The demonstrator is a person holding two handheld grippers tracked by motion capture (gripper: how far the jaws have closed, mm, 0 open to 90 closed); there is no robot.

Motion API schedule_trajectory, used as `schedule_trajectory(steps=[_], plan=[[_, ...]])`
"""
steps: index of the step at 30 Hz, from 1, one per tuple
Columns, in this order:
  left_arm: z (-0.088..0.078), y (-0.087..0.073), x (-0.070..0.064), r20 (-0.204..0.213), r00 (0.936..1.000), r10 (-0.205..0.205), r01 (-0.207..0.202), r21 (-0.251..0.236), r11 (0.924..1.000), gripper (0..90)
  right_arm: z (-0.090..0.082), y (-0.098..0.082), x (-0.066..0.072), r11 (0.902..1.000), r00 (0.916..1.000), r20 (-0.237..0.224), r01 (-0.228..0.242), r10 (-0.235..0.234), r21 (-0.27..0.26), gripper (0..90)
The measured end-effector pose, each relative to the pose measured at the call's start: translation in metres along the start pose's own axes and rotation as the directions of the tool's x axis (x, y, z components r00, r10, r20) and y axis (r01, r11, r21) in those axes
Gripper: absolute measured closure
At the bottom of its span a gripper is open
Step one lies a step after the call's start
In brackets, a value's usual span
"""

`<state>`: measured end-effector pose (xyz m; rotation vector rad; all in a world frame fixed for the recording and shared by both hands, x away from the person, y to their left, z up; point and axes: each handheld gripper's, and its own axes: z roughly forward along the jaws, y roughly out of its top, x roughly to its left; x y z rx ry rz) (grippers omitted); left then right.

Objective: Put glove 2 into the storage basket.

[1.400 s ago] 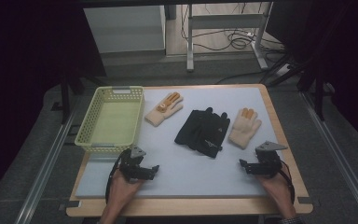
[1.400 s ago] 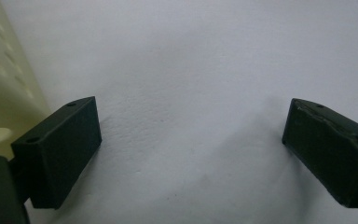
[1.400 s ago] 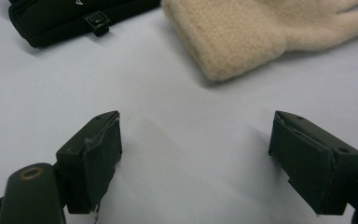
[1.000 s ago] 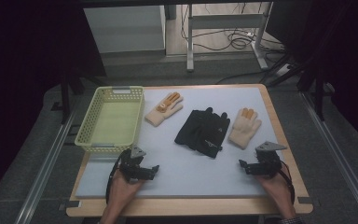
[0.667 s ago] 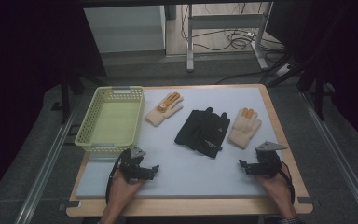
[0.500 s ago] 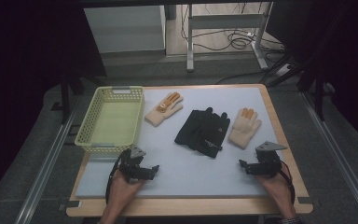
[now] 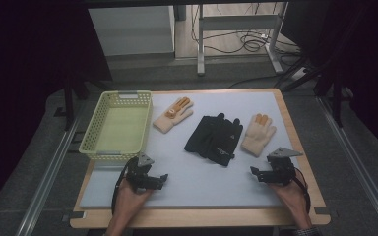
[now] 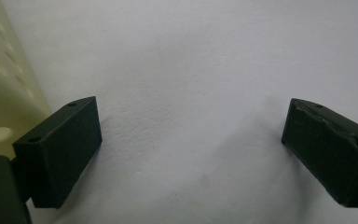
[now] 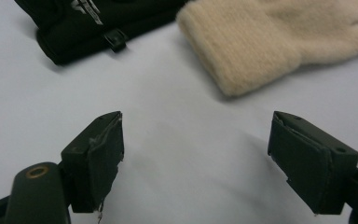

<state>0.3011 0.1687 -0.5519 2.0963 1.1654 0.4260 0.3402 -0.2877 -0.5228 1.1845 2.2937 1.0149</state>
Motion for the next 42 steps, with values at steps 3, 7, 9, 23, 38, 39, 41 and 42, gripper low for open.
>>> schedule_trajectory(steps=[3, 7, 9, 23, 38, 39, 41, 42], plan=[[0.0, 0.0, 0.0, 0.0, 1.0, 0.0, 0.0, 0.0, 1.0, 5.1, -0.001, 0.006, 0.003, 0.9998, 0.9998, -0.017, -0.012, 0.012, -0.015, 18.2], [0.0, 0.0, 0.0, 0.0, 1.0, 0.0, 0.0, 0.0, 1.0, 5.1, 0.0, 0.018, 0.008, 0.9992, 0.9992, -0.039, -0.01, 0.008, -0.04, 20.3], [0.0, 0.0, 0.0, 0.0, 1.0, 0.0, 0.0, 0.0, 1.0, 5.1, 0.004, 0.026, 0.012, 0.999, 0.9988, -0.049, 0.0, -0.002, -0.045, 23.7], [0.0, 0.0, 0.0, 0.0, 1.0, -0.001, 0.001, 0.0, 1.0, 5.1, 0.053, 0.103, 0.046, 0.9953, 0.9868, -0.135, 0.083, -0.089, -0.05, 45.7], [0.0, 0.0, 0.0, 0.001, 1.0, -0.001, 0.001, 0.0, 1.0, 5.1, 0.138, 0.15, 0.075, 0.9892, 0.9805, -0.136, 0.146, -0.142, 0.019, 27.7], [0.0, 0.0, 0.0, 0.001, 1.0, -0.001, 0.001, 0.0, 1.0, 5.0, 0.143, 0.15, 0.076, 0.9875, 0.9801, -0.13, 0.155, -0.15, 0.03, 27.4], [0.0, 0.0, 0.0, 0.001, 1.0, 0.0, 0.0, 0.0, 1.0, 5.1, 0.154, 0.149, 0.079, 0.9835, 0.9797, -0.117, 0.171, -0.163, 0.06, 27.8], [0.0, 0.0, 0.0, 0.001, 1.0, -0.001, 0.001, 0.0, 1.0, 5.0, 0.16, 0.148, 0.081, 0.979, 0.9781, -0.113, 0.185, -0.175, 0.085, 28.4]])
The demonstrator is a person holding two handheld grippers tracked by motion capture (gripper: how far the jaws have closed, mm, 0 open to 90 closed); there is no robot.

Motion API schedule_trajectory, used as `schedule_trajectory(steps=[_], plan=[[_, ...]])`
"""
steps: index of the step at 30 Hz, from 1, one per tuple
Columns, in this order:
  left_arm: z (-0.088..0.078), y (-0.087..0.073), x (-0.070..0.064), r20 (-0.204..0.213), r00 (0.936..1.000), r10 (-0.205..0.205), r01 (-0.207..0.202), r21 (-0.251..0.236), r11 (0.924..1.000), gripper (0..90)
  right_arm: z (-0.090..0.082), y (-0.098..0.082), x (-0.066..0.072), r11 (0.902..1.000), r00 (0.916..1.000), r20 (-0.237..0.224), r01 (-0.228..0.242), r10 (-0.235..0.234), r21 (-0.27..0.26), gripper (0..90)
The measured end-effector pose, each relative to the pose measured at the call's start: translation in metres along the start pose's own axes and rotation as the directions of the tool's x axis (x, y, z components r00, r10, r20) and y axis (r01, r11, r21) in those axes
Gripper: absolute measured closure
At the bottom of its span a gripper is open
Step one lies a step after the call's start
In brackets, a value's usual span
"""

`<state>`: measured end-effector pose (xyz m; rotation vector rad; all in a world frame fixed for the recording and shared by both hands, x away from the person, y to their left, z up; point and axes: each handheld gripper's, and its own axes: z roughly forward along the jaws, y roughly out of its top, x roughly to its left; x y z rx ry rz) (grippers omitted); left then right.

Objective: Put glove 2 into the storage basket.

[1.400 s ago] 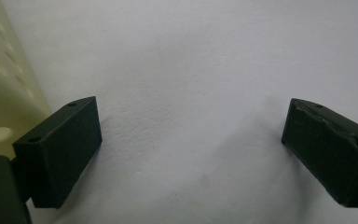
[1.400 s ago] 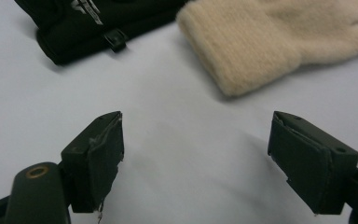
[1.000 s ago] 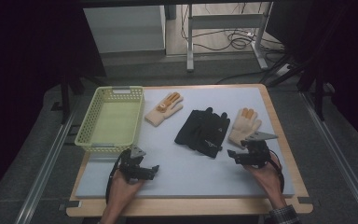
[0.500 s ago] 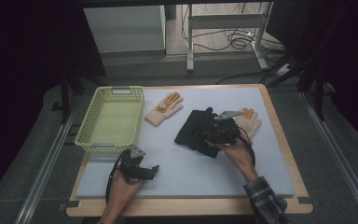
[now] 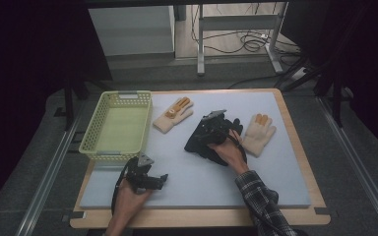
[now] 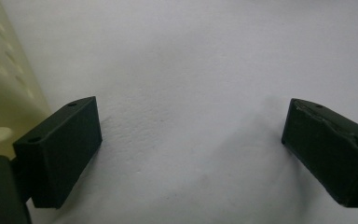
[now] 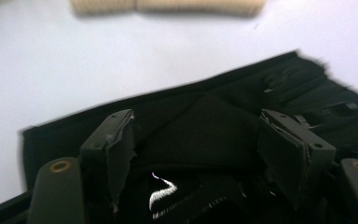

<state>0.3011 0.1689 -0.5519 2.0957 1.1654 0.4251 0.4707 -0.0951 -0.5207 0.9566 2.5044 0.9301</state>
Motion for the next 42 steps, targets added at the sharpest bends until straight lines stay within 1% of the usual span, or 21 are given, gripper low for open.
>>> schedule_trajectory(steps=[1, 2, 3, 5, 7, 8, 10, 13, 15, 16, 22, 24, 26, 30, 33, 35, 37, 38, 40, 41, 42], plan=[[0.0, 0.0, 0.0, 0.0, 1.0, 0.0, 0.0, 0.0, 1.0, 5.1, 0.003, 0.0, 0.001, 1.0, 1.0, 0.004, 0.002, -0.002, 0.008, 32.4], [0.0, 0.0, 0.0, 0.0, 1.0, 0.0, 0.0, 0.0, 1.0, 5.1, 0.003, 0.0, 0.001, 1.0, 0.9999, -0.006, -0.009, 0.009, -0.002, 41.7], [0.0, 0.0, 0.0, 0.0, 1.0, 0.0, 0.0, 0.0, 1.0, 5.1, 0.002, 0.001, 0.0, 0.9998, 0.9998, 0.005, -0.021, 0.021, -0.002, 51.0], [0.0, 0.0, 0.0, 0.0, 1.0, 0.0, 0.0, 0.0, 1.0, 5.1, 0.002, 0.0, 0.002, 1.0, 0.999, 0.045, -0.005, 0.005, 0.001, 61.5], [0.0, 0.0, 0.0, 0.0, 1.0, 0.0, 0.0, 0.0, 1.0, 5.1, 0.0, -0.001, 0.005, 1.0, 0.9981, 0.061, 0.003, -0.003, 0.002, 77.0], [0.0, 0.0, 0.0, 0.0, 1.0, 0.0, 0.0, 0.0, 1.0, 5.1, -0.001, -0.001, 0.007, 1.0, 0.9985, 0.054, 0.008, -0.008, 0.002, 81.6], [0.0, 0.0, 0.0, 0.0, 1.0, 0.0, 0.0, 0.0, 1.0, 5.1, -0.002, -0.001, 0.008, 1.0, 0.9983, 0.058, 0.005, -0.005, -0.001, 85.0], [0.0, 0.0, 0.0, 0.0, 1.0, 0.0, 0.0, 0.001, 1.0, 5.1, -0.006, -0.001, 0.006, 0.9998, 0.9994, 0.034, -0.01, 0.011, -0.015, 86.2], [0.0, 0.0, 0.0, -0.001, 1.0, 0.001, -0.001, 0.002, 1.0, 5.0, -0.014, 0.0, 0.006, 0.9991, 0.9995, 0.022, -0.021, 0.022, -0.037, 86.2], [0.0, 0.0, 0.0, 0.0, 1.0, -0.001, 0.001, 0.001, 1.0, 5.1, -0.019, 0.001, 0.007, 0.9987, 0.9997, 0.017, -0.019, 0.02, -0.047, 86.2], [0.0, 0.0, 0.0, -0.001, 1.0, 0.001, -0.001, 0.002, 1.0, 5.0, -0.049, 0.002, 0.022, 0.9958, 0.9997, -0.024, 0.002, -0.004, -0.091, 86.1], [0.0, 0.0, 0.0, 0.0, 1.0, 0.0, 0.0, 0.001, 1.0, 5.0, -0.059, 0.0, 0.029, 0.9945, 0.9989, -0.046, -0.002, -0.003, -0.104, 86.1], [0.0, 0.0, 0.0, 0.0, 1.0, 0.002, -0.002, 0.001, 1.0, 5.0, -0.069, -0.002, 0.039, 0.9937, 0.9978, -0.066, 0.001, -0.009, -0.112, 86.1], [0.0, 0.0, 0.0, -0.001, 1.0, 0.0, 0.0, -0.002, 1.0, 5.0, -0.085, -0.009, 0.058, 0.9924, 0.9946, -0.1, 0.015, -0.027, -0.123, 86.0], [0.0, 0.0, 0.0, -0.001, 1.0, -0.002, 0.002, -0.002, 1.0, 5.1, -0.092, -0.016, 0.076, 0.993, 0.9914, -0.116, 0.05, -0.062, -0.107, 85.9], [0.0, 0.0, 0.0, -0.001, 1.0, -0.002, 0.002, -0.003, 1.0, 5.0, -0.095, -0.021, 0.087, 0.9936, 0.988, -0.135, 0.064, -0.076, -0.093, 85.9], [0.0, 0.0, 0.0, -0.001, 1.0, -0.002, 0.002, -0.002, 1.0, 5.0, -0.096, -0.027, 0.098, 0.9943, 0.9835, -0.159, 0.076, -0.087, -0.075, 85.8], [0.0, 0.0, 0.0, 0.0, 1.0, -0.002, 0.002, -0.002, 1.0, 5.0, -0.095, -0.032, 0.105, 0.9947, 0.9817, -0.167, 0.083, -0.092, -0.06, 85.7], [0.0, 0.0, 0.0, 0.0, 1.0, -0.005, 0.005, -0.003, 1.0, 5.1, -0.09, -0.04, 0.114, 0.9946, 0.9778, -0.184, 0.095, -0.101, -0.041, 84.8], [0.0, 0.0, 0.0, 0.0, 1.0, -0.005, 0.005, -0.003, 1.0, 5.1, -0.085, -0.046, 0.118, 0.9945, 0.9746, -0.198, 0.099, -0.104, -0.034, 82.5], [0.0, 0.0, 0.0, 0.0, 1.0, -0.005, 0.005, -0.003, 1.0, 5.1, -0.081, -0.049, 0.12, 0.9943, 0.9729, -0.205, 0.103, -0.107, -0.03, 79.1]])
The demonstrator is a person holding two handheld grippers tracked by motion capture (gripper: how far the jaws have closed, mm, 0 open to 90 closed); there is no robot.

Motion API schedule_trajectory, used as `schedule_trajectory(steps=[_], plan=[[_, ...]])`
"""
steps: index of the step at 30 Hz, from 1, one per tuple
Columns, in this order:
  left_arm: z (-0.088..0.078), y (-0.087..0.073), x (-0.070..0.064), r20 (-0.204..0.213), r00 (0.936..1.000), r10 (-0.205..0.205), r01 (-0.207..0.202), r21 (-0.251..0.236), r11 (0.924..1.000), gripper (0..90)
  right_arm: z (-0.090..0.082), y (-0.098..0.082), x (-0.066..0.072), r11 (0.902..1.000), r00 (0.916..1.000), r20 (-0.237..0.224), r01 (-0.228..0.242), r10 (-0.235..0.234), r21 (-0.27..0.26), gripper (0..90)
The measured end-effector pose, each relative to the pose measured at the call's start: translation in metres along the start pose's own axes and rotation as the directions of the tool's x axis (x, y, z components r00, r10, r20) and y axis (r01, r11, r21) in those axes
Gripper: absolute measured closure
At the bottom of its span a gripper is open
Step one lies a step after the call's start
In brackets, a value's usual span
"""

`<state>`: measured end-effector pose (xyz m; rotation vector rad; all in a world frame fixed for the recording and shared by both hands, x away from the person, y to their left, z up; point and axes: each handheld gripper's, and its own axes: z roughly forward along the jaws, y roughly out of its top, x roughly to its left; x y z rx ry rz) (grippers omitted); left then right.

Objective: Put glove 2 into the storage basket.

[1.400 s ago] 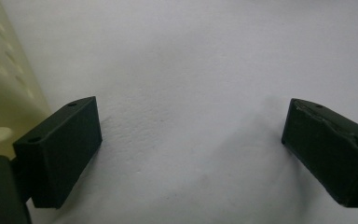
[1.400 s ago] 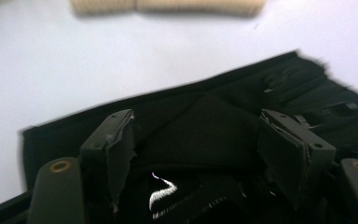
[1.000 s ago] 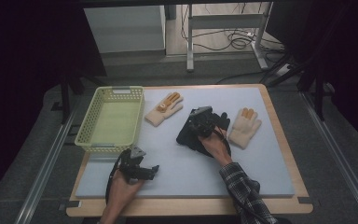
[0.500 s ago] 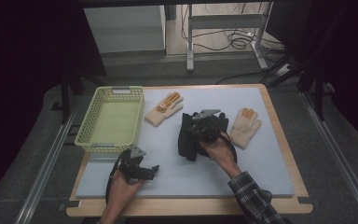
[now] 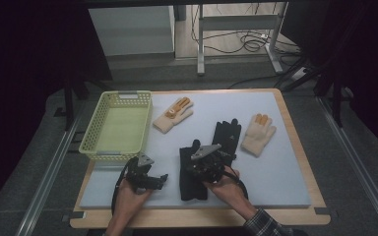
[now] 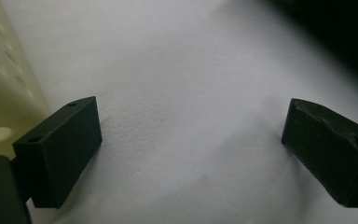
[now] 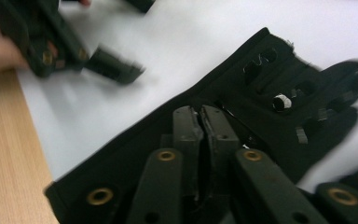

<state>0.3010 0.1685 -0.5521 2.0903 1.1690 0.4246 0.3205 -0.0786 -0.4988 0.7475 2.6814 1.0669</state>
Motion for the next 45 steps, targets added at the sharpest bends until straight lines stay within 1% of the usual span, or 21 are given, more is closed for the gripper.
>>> schedule_trajectory(steps=[2, 3, 5, 7, 11, 16, 18, 21, 23, 26, 29, 33, 35, 37, 38, 39, 40, 41, 42, 43, 45], plan=[[0.0, 0.0, 0.0, 0.0, 1.0, 0.001, -0.001, 0.0, 1.0, 5.1, 0.009, -0.005, 0.0, 1.0, 0.9997, -0.025, -0.008, 0.008, -0.003, 63.3], [0.0, 0.0, 0.0, 0.0, 1.0, 0.0, 0.0, -0.001, 1.0, 5.1, 0.012, -0.006, -0.002, 0.9999, 0.9993, -0.033, -0.016, 0.016, -0.006, 59.0], [0.0, 0.0, 0.0, 0.0, 1.0, 0.0, 0.0, 0.0, 1.0, 5.1, 0.01, -0.006, -0.008, 0.9992, 0.9987, -0.043, -0.03, 0.029, -0.027, 54.9], [0.0, 0.0, 0.0, 0.0, 1.0, 0.0, 0.0, -0.001, 1.0, 5.1, 0.004, -0.005, -0.016, 0.9977, 0.9987, -0.035, -0.04, 0.038, -0.054, 53.3], [0.0, 0.0, 0.0, 0.0, 1.0, 0.003, -0.003, 0.002, 1.0, 5.1, -0.013, -0.007, -0.035, 0.995, 0.9985, 0.015, -0.052, 0.054, -0.085, 53.1], [0.0, 0.0, 0.001, 0.0, 1.0, 0.006, -0.006, 0.004, 1.0, 5.0, -0.034, -0.015, -0.071, 0.9913, 0.9925, 0.091, -0.071, 0.081, -0.111, 58.2], [0.0, 0.0, 0.0, 0.001, 1.0, 0.004, -0.004, 0.004, 1.0, 5.0, -0.041, -0.018, -0.086, 0.99, 0.9878, 0.125, -0.079, 0.094, -0.116, 61.8], [0.0, 0.0, 0.0, 0.001, 1.0, 0.004, -0.004, 0.004, 1.0, 5.0, -0.049, -0.021, -0.108, 0.9862, 0.9761, 0.174, -0.11, 0.131, -0.124, 65.6], [0.0, 0.0, 0.0, 0.001, 1.0, 0.004, -0.004, 0.004, 1.0, 5.0, -0.052, -0.022, -0.123, 0.9839, 0.9671, 0.205, -0.127, 0.151, -0.126, 65.8], [0.0, 0.0, 0.0, 0.001, 1.0, 0.004, -0.004, 0.004, 1.0, 5.0, -0.052, -0.024, -0.138, 0.9804, 0.9591, 0.222, -0.149, 0.175, -0.128, 62.6], [0.0, 0.0, 0.0, 0.001, 1.0, 0.003, -0.003, 0.004, 1.0, 5.0, -0.045, -0.027, -0.146, 0.98, 0.955, 0.233, -0.159, 0.184, -0.119, 52.4], [0.0, 0.0, 0.0, 0.001, 1.0, 0.004, -0.004, 0.004, 1.0, 5.0, -0.029, -0.031, -0.153, 0.9824, 0.9551, 0.234, -0.167, 0.182, -0.083, 38.7], [0.0, 0.0, 0.0, 0.001, 1.0, 0.004, -0.004, 0.004, 1.0, 5.0, -0.02, -0.033, -0.156, 0.9822, 0.9548, 0.232, -0.175, 0.186, -0.069, 33.2], [0.0, 0.0, 0.0, 0.001, 1.0, 0.004, -0.004, 0.004, 1.0, 5.0, -0.012, -0.034, -0.158, 0.9848, 0.9554, 0.239, -0.166, 0.173, -0.05, 30.7], [0.0, 0.0, 0.0, 0.001, 1.0, 0.004, -0.004, 0.004, 1.0, 5.0, -0.009, -0.035, -0.159, 0.9858, 0.9565, 0.239, -0.162, 0.168, -0.044, 30.7], [0.0, 0.0, 0.0, 0.001, 1.0, 0.004, -0.004, 0.004, 1.0, 5.0, -0.008, -0.035, -0.159, 0.9833, 0.9563, 0.229, -0.174, 0.182, -0.054, 32.0], [0.0, 0.0, 0.0, 0.001, 1.0, 0.004, -0.004, 0.004, 1.0, 5.0, -0.007, -0.035, -0.162, 0.979, 0.9572, 0.206, -0.198, 0.204, -0.048, 34.7], [0.0, 0.0, 0.0, 0.001, 1.0, 0.004, -0.004, 0.004, 1.0, 5.0, -0.007, -0.035, -0.162, 0.9767, 0.9562, 0.199, -0.209, 0.215, -0.048, 35.7], [0.0, 0.0, 0.0, 0.001, 1.0, 0.004, -0.004, 0.004, 1.0, 4.9, -0.008, -0.035, -0.162, 0.9773, 0.957, 0.198, -0.207, 0.212, -0.045, 38.0], [0.0, 0.0, 0.0, 0.001, 1.0, 0.004, -0.004, 0.004, 1.0, 4.9, -0.008, -0.035, -0.162, 0.9776, 0.957, 0.2, -0.206, 0.21, -0.043, 42.9], [0.0, 0.0, 0.0, 0.0, 1.0, 0.004, -0.004, 0.004, 1.0, 4.9, -0.01, -0.036, -0.16, 0.9769, 0.9609, 0.176, -0.209, 0.214, -0.045, 53.8]])
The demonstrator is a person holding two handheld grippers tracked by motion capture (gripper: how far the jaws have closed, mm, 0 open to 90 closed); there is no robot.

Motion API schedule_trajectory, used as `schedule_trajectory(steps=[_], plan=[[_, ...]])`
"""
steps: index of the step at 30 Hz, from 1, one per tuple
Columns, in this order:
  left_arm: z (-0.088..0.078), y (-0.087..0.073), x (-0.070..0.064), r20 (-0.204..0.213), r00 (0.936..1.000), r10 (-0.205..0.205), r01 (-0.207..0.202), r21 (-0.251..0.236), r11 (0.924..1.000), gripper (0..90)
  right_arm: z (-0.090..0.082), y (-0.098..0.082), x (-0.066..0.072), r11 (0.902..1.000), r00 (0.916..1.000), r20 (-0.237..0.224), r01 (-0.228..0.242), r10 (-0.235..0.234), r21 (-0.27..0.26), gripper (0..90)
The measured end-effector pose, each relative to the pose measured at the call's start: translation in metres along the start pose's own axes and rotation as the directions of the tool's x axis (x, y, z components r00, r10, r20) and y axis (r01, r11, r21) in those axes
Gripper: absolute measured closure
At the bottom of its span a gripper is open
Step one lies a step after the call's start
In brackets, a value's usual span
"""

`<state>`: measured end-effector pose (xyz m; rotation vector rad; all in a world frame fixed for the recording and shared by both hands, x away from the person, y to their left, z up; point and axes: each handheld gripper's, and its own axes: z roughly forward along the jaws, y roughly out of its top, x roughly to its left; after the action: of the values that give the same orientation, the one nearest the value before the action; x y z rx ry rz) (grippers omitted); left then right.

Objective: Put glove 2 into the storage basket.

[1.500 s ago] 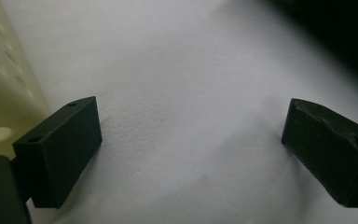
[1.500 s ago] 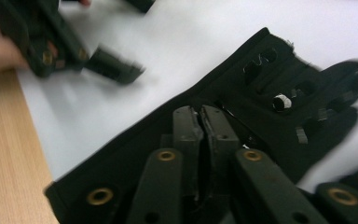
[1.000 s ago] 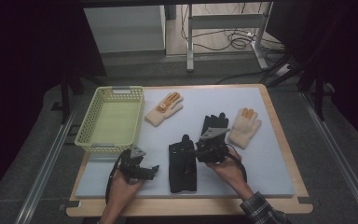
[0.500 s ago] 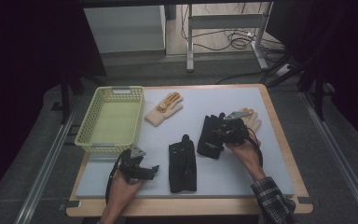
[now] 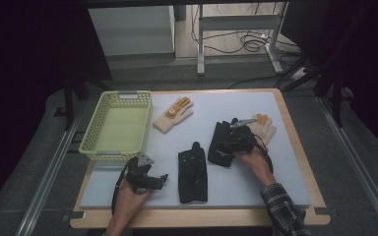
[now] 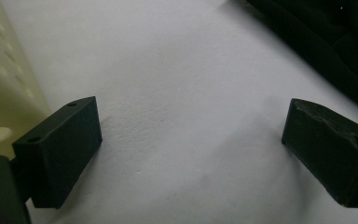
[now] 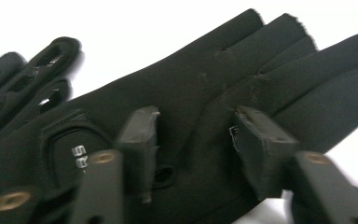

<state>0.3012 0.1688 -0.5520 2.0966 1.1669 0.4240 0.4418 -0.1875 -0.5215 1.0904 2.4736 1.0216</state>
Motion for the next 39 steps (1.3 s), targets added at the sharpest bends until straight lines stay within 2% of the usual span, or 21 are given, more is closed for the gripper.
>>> schedule_trajectory(steps=[5, 7, 13, 16, 20, 23, 27, 31, 35, 39], plan=[[0.0, 0.0, 0.0, 0.0, 1.0, 0.0, 0.0, 0.0, 1.0, 4.9, -0.004, -0.006, -0.002, 0.9998, 0.9998, -0.007, -0.02, 0.02, -0.008, 81.3], [0.0, 0.0, 0.0, 0.0, 1.0, 0.0, 0.0, 0.0, 1.0, 4.9, -0.004, -0.008, -0.003, 0.9991, 0.9991, -0.016, -0.04, 0.04, -0.017, 84.0], [0.0, 0.0, 0.0, 0.0, 1.0, 0.0, 0.0, 0.0, 1.0, 5.0, -0.006, -0.004, 0.005, 0.9999, 0.9991, 0.041, -0.014, 0.014, -0.004, 86.5], [0.0, 0.0, 0.0, 0.001, 1.0, 0.0, 0.0, 0.0, 1.0, 5.0, -0.011, -0.003, 0.004, 0.9997, 0.9994, 0.025, -0.025, 0.025, -0.01, 86.8], [0.0, 0.0, 0.0, 0.0, 1.0, 0.0, 0.0, 0.001, 1.0, 5.0, -0.025, -0.003, 0.001, 0.9972, 0.9983, -0.013, -0.057, 0.057, -0.047, 86.9], [0.0, 0.0, 0.0, 0.0, 1.0, 0.0, 0.0, 0.0, 1.0, 5.0, -0.036, -0.003, 0.006, 0.9967, 0.9978, -0.04, -0.055, 0.053, -0.059, 86.8], [0.0, 0.0, 0.0, 0.001, 1.0, -0.001, 0.001, 0.0, 1.0, 5.0, -0.053, -0.001, 0.019, 0.9959, 0.9972, -0.071, -0.028, 0.022, -0.086, 86.9], [0.0, 0.0, 0.0, 0.001, 1.0, -0.001, 0.001, 0.0, 1.0, 5.0, -0.071, 0.006, 0.035, 0.9932, 0.9932, -0.117, -0.007, -0.007, -0.116, 86.8], [0.0, 0.0, 0.0, 0.0, 1.0, -0.002, 0.002, -0.003, 1.0, 5.0, -0.087, 0.012, 0.058, 0.9915, 0.9841, -0.168, 0.035, -0.056, -0.125, 86.8], [0.0, 0.0, 0.0, 0.001, 1.0, -0.002, 0.002, -0.003, 1.0, 5.0, -0.093, 0.016, 0.086, 0.9881, 0.9701, -0.214, 0.089, -0.115, -0.125, 86.8]])
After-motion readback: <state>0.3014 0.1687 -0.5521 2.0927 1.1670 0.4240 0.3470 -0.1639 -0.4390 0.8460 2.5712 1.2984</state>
